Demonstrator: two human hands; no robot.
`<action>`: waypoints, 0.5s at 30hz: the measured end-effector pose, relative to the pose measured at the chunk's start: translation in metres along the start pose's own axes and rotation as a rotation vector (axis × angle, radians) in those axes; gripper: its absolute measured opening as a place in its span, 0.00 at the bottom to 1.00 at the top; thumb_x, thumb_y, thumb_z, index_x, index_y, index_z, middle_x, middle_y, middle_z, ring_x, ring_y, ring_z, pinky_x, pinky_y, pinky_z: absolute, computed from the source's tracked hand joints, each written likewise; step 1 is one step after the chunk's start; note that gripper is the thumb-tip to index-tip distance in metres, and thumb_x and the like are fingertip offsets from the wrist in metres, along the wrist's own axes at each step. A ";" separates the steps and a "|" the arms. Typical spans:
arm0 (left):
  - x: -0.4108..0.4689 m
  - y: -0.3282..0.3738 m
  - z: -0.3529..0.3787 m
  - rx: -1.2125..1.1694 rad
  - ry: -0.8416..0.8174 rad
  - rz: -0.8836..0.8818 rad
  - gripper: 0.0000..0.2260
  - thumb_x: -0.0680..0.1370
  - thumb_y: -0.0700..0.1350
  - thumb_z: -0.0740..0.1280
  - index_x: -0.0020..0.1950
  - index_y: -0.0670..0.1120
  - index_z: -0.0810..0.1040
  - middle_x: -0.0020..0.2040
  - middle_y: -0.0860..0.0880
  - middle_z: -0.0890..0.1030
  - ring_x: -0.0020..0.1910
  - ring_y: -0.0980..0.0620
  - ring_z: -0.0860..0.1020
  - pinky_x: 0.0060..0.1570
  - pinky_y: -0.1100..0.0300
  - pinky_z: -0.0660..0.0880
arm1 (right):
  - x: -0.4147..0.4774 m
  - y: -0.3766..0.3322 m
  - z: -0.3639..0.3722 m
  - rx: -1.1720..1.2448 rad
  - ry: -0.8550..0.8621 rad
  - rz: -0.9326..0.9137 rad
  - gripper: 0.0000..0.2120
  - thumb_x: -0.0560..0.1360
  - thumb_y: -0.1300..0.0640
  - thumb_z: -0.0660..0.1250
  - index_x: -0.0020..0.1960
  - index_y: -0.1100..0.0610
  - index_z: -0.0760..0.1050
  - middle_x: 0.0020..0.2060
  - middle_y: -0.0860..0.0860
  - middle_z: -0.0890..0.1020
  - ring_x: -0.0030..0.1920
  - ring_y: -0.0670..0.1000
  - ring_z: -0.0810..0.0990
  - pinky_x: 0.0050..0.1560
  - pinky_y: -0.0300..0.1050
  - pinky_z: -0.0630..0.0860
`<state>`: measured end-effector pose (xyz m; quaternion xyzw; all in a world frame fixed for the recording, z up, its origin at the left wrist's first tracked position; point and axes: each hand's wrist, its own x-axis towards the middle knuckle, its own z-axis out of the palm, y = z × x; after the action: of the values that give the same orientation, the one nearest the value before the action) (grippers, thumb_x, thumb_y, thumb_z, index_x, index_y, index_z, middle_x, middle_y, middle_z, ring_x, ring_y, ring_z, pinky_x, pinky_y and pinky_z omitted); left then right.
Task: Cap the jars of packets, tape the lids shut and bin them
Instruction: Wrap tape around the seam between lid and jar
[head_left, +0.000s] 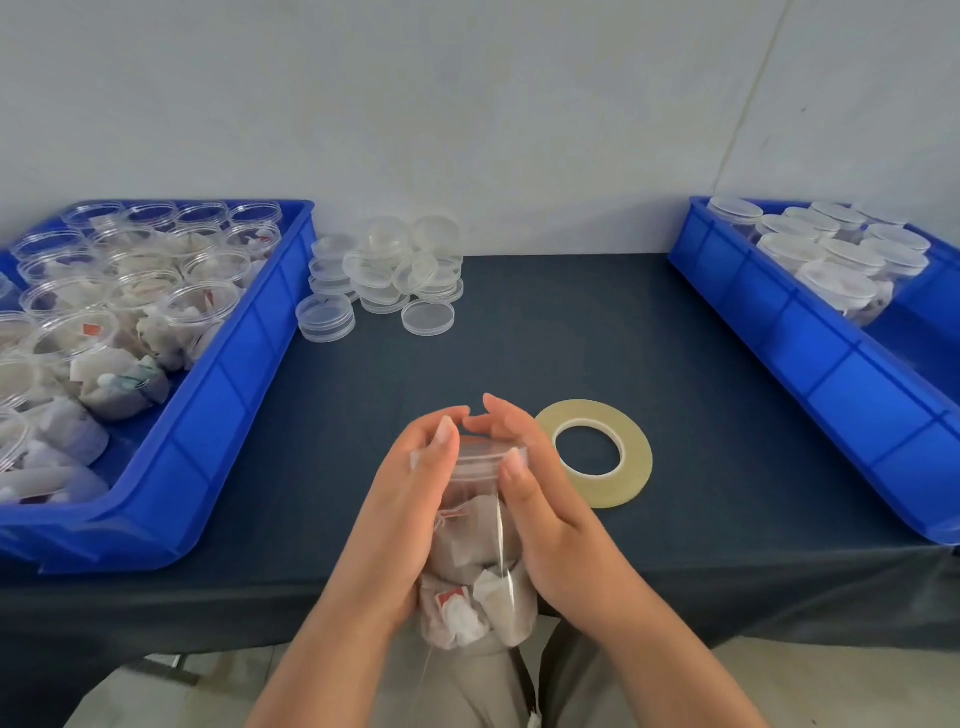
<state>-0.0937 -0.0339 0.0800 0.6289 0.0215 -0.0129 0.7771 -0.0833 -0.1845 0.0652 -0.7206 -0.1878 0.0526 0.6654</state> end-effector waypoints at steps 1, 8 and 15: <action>0.002 0.002 0.000 -0.005 0.002 0.002 0.32 0.70 0.77 0.70 0.67 0.59 0.80 0.62 0.45 0.86 0.60 0.43 0.86 0.63 0.35 0.79 | 0.001 -0.002 0.000 0.014 0.004 -0.003 0.25 0.84 0.40 0.53 0.80 0.44 0.63 0.71 0.39 0.75 0.77 0.48 0.70 0.79 0.55 0.66; 0.010 0.008 0.005 0.003 0.057 0.024 0.28 0.73 0.73 0.67 0.66 0.58 0.81 0.61 0.47 0.86 0.60 0.45 0.86 0.62 0.38 0.80 | 0.012 -0.006 0.005 0.091 0.085 0.011 0.27 0.85 0.38 0.52 0.82 0.44 0.62 0.71 0.39 0.77 0.76 0.50 0.72 0.78 0.58 0.67; 0.013 0.007 0.003 0.014 0.099 -0.003 0.28 0.76 0.78 0.57 0.64 0.63 0.83 0.57 0.50 0.88 0.56 0.49 0.87 0.54 0.49 0.83 | 0.008 0.000 -0.006 0.089 0.044 0.026 0.22 0.87 0.39 0.54 0.77 0.45 0.68 0.72 0.40 0.77 0.76 0.45 0.72 0.74 0.42 0.70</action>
<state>-0.0804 -0.0352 0.0863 0.6341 0.0605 0.0168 0.7707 -0.0739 -0.1874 0.0677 -0.6936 -0.1611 0.0536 0.7000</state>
